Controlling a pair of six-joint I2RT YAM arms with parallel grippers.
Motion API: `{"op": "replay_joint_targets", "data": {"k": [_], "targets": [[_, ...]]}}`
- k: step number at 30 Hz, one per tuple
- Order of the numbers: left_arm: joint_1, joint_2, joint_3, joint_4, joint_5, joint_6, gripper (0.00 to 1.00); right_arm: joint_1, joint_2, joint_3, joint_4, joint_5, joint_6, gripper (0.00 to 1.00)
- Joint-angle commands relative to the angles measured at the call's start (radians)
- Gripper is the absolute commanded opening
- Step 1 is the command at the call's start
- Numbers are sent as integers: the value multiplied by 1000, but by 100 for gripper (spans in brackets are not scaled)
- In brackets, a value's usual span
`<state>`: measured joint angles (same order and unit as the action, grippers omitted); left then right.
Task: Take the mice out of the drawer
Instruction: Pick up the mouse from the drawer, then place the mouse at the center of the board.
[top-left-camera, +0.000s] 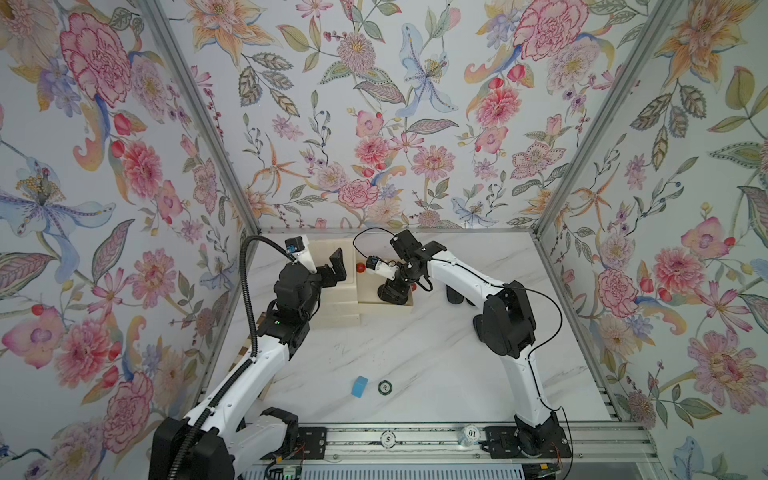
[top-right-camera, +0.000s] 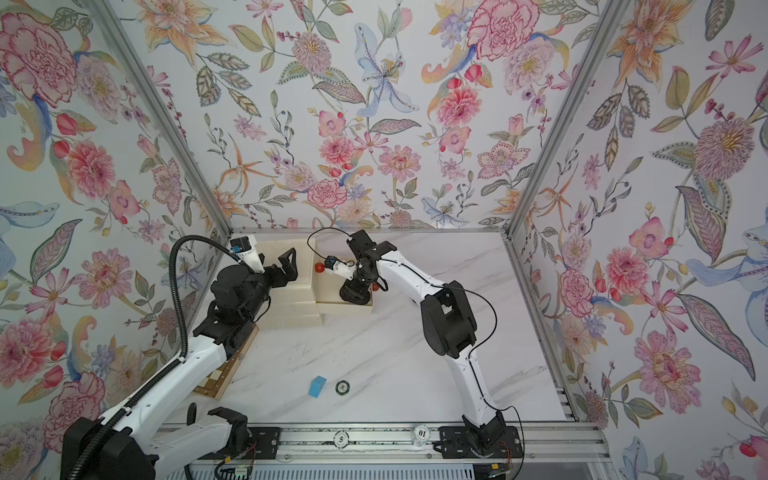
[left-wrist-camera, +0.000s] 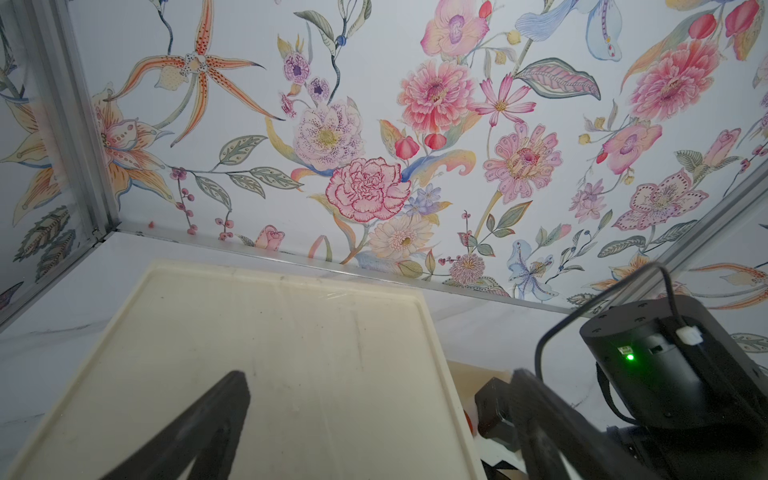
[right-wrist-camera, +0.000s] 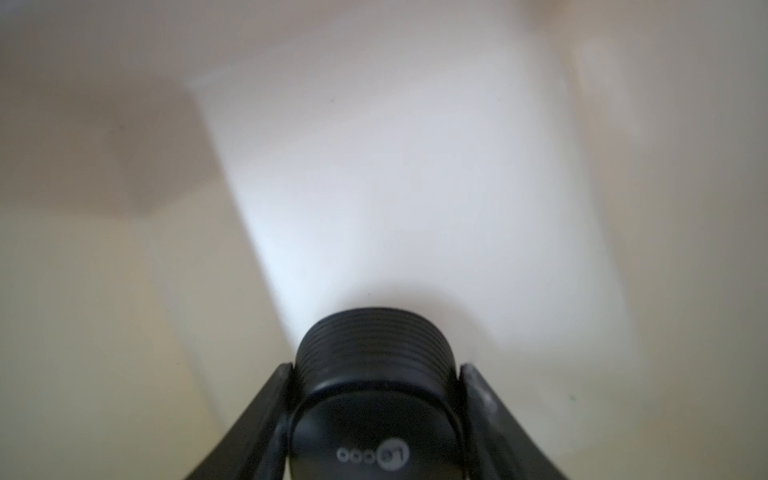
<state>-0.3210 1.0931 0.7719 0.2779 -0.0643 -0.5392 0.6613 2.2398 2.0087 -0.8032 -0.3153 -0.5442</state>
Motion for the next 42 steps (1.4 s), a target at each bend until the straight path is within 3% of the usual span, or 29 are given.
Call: {"op": "replay_joint_targets", "data": {"k": [1,9,15,18,25,30,35,42], "targets": [[-7,-19,-13,20,-24,-8,100,4,-48,59,-24,-3,42,48],[-6,-56,-33,35,-16,-12,100,1,-92,126,-18,73,144,46],[-7,-73,-41,40,-2,-9,100,-22,-162,90,-17,204,272,46],[-8,-72,-46,50,7,-8,100,-66,-249,-21,-16,308,393,46],[-6,-46,-36,59,42,2,100,-122,-482,-437,13,415,667,46],[-7,-29,-26,68,63,7,100,-129,-591,-716,113,431,826,46],[-6,-28,-28,80,79,-2,100,-147,-593,-872,220,454,885,46],[-6,-65,-57,83,59,-14,100,-164,-566,-958,313,470,898,45]]}}
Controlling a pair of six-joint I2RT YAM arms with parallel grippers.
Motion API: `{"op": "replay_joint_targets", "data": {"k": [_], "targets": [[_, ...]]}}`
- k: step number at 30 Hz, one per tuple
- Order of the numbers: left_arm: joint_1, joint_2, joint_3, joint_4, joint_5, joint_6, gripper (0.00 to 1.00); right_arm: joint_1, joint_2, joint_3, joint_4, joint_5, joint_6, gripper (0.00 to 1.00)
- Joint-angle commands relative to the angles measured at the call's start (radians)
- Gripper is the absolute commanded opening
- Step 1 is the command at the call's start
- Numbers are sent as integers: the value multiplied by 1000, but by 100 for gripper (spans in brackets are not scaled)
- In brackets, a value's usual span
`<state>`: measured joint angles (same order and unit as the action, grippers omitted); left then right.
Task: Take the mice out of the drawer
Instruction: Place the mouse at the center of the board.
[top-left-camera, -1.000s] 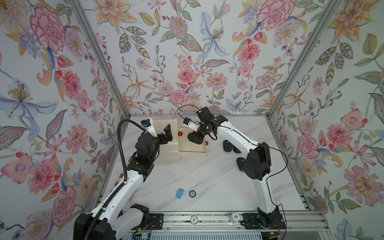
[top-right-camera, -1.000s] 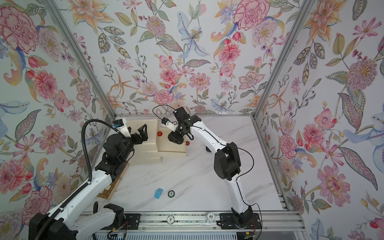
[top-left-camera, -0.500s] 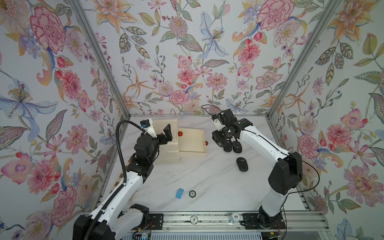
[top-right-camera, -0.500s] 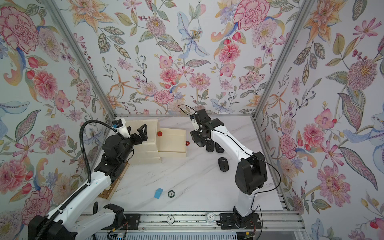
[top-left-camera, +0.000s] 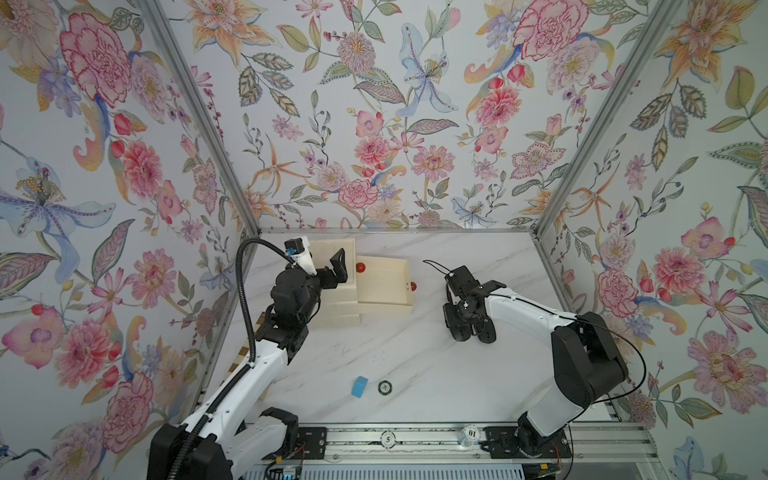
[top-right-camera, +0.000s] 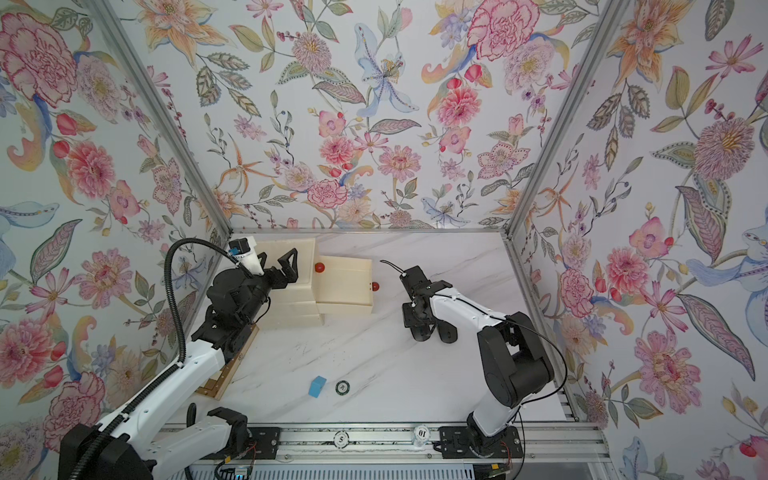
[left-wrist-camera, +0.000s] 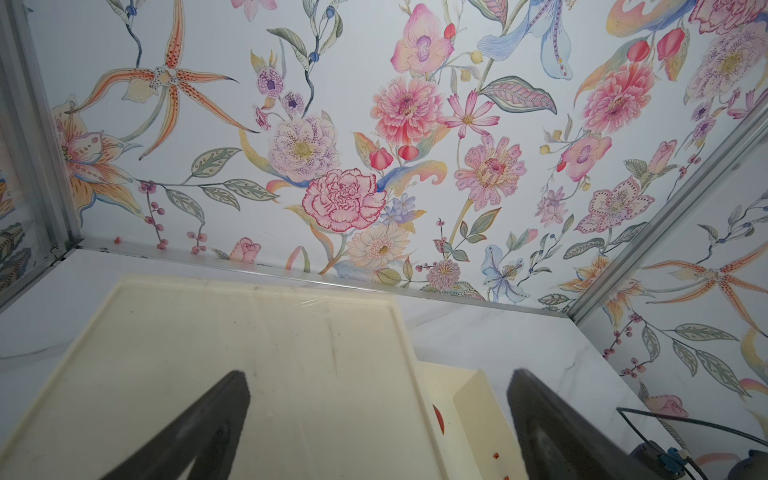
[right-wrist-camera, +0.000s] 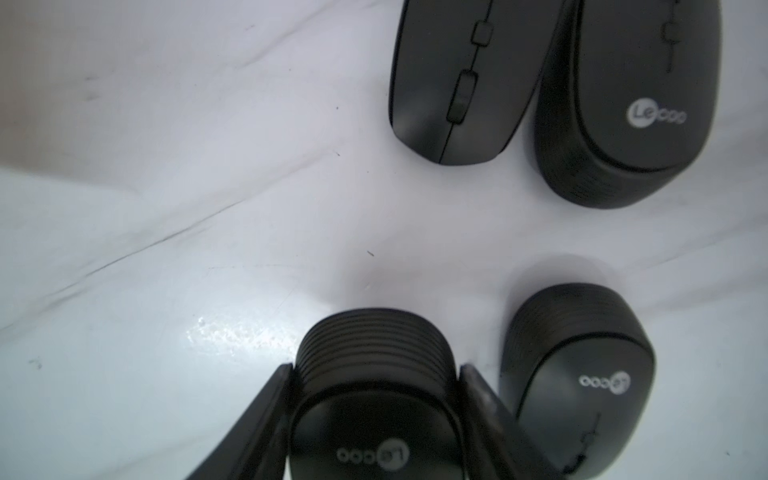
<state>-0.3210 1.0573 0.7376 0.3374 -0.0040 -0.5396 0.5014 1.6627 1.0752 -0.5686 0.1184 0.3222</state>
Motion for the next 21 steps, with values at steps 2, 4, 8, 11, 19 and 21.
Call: {"op": "replay_joint_targets", "data": {"k": [2,4,8,11,19,21], "targets": [[-7,-37,-28,17,-10,-13,100,-12,15,-41,92,43,38,46],[-6,-41,-27,13,-13,-11,100,-20,16,-61,117,43,44,46],[-5,-39,-21,8,-13,-11,100,-36,25,-84,139,54,46,45],[-7,-38,-21,8,-14,-10,100,-40,31,-92,144,49,50,46],[-6,-32,-19,8,-17,-7,100,-40,19,-95,148,49,82,68],[-6,-33,-16,6,-17,-8,100,-40,13,-88,148,49,86,71]]}}
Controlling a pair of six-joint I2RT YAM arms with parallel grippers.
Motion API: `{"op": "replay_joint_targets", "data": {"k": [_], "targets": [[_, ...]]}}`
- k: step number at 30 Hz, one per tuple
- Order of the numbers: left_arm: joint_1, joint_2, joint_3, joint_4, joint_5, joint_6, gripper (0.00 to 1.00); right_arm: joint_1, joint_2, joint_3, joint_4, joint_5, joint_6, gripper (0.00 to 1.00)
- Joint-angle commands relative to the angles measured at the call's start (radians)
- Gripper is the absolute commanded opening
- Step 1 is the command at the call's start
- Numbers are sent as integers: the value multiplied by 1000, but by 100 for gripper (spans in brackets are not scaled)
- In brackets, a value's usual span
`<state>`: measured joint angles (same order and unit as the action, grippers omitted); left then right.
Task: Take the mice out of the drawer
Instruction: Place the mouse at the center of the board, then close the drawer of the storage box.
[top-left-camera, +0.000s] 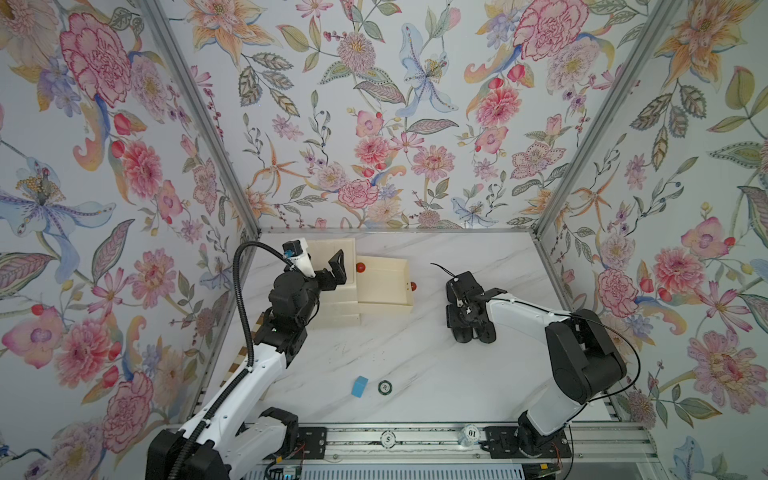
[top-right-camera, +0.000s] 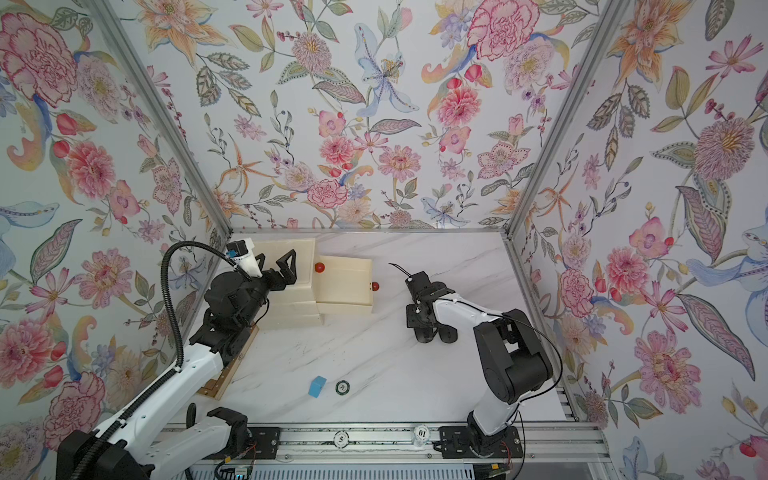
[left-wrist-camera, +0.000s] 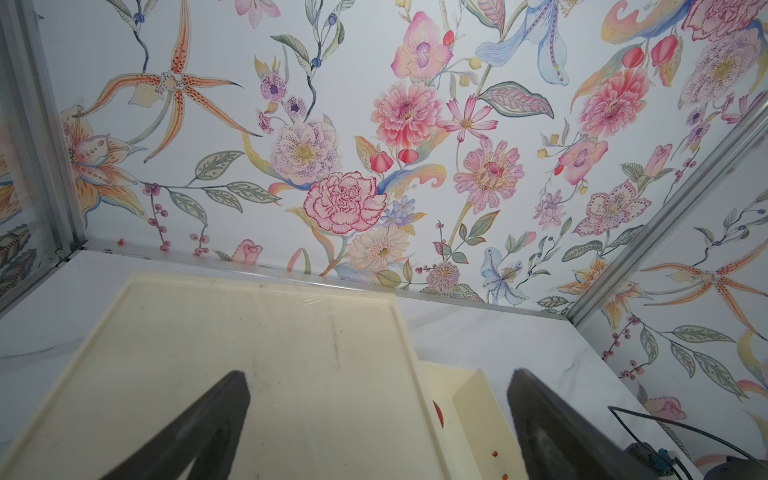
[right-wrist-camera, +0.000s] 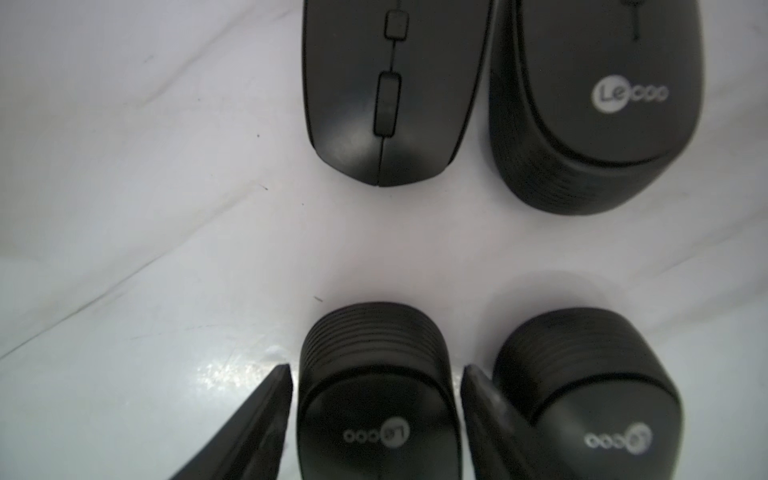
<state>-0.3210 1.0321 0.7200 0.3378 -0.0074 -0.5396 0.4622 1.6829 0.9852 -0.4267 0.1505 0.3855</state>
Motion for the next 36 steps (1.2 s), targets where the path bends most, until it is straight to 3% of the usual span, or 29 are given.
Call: {"op": "replay_joint_targets", "data": {"k": [1,11,20,21,22,27,36], "targets": [[-6,-9,3,6,-12,-9,100,0,-10,3,6,17,24,74],[32,-20,140,-155,-3,7,100,16,-103,96,31,3,-64,84],[308,6,333,-541,126,59,100,1,10,237,202,-170,-224,92],[342,16,347,-574,151,65,100,3,22,247,217,-191,-227,99],[372,25,356,-593,180,71,100,2,31,256,225,-205,-229,99],[449,51,349,-605,287,93,100,4,65,279,244,-256,-252,99],[469,126,301,-542,391,103,100,37,82,274,239,-322,-293,99]]}}
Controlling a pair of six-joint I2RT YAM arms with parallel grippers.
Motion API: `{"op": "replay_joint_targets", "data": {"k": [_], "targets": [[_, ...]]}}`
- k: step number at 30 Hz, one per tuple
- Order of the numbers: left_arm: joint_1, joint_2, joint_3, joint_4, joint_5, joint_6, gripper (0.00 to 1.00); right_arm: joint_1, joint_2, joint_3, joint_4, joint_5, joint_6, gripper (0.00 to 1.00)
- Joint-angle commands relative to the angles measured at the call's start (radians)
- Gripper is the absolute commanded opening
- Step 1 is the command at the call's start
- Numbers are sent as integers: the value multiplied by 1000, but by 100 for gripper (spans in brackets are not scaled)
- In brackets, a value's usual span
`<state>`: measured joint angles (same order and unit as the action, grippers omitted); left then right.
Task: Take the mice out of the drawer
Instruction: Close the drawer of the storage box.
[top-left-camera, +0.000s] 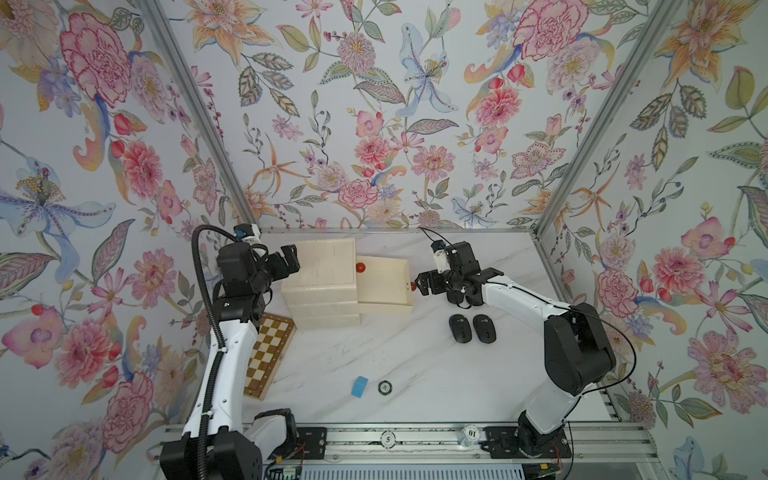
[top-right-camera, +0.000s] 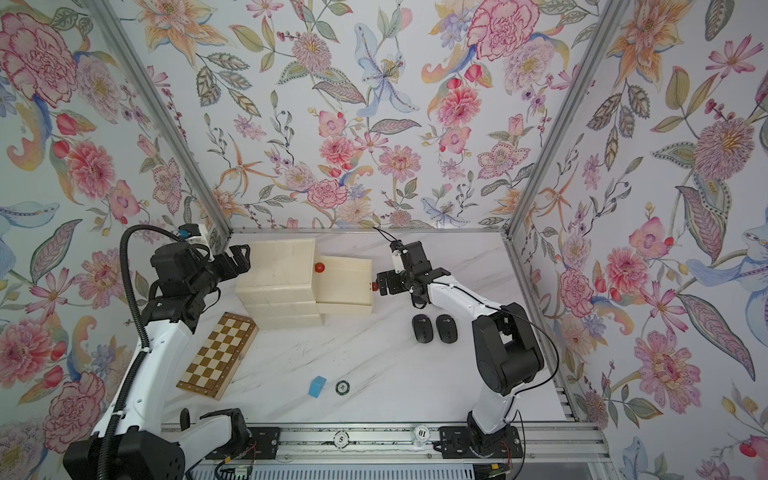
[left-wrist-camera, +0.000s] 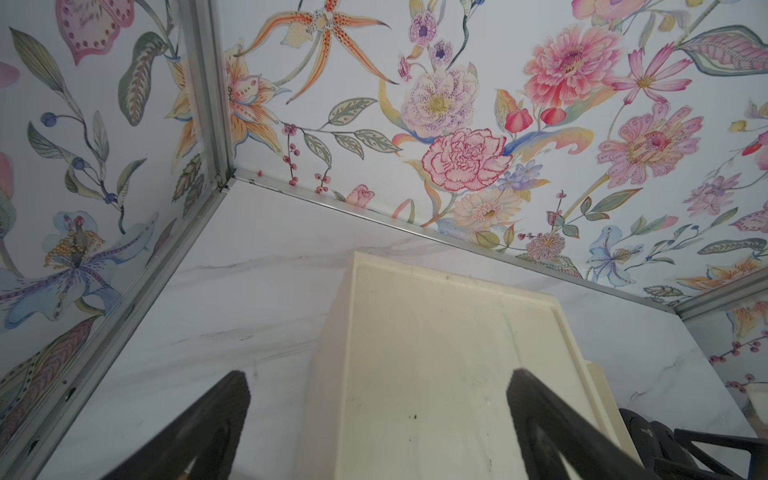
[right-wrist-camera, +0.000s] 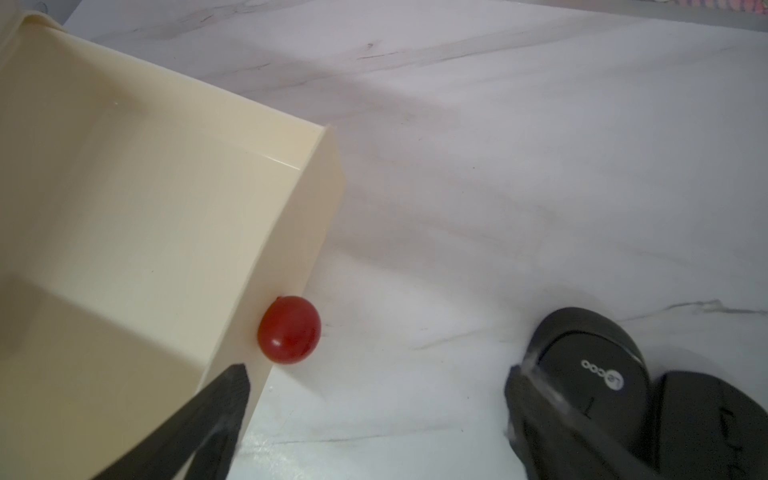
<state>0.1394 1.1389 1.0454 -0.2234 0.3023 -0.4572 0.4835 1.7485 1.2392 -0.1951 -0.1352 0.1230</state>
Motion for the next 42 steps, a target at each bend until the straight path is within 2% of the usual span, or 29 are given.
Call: {"op": "replay_joint_targets", "data": {"k": [1,10,19,29,42], "targets": [[8,30,-30,27,94,19,100,19,23,24,4,-36,-34,99],[7,65,-69,80,166,16,100,29,57,42,-21,-7,-33,99],[-13,78,-117,145,247,-9,100,91,88,63,3,-102,-50,99],[-93,93,-130,173,250,-7,100,195,122,109,151,-187,41,100],[-122,83,-184,251,264,-52,100,275,198,136,222,-201,109,99]]}}
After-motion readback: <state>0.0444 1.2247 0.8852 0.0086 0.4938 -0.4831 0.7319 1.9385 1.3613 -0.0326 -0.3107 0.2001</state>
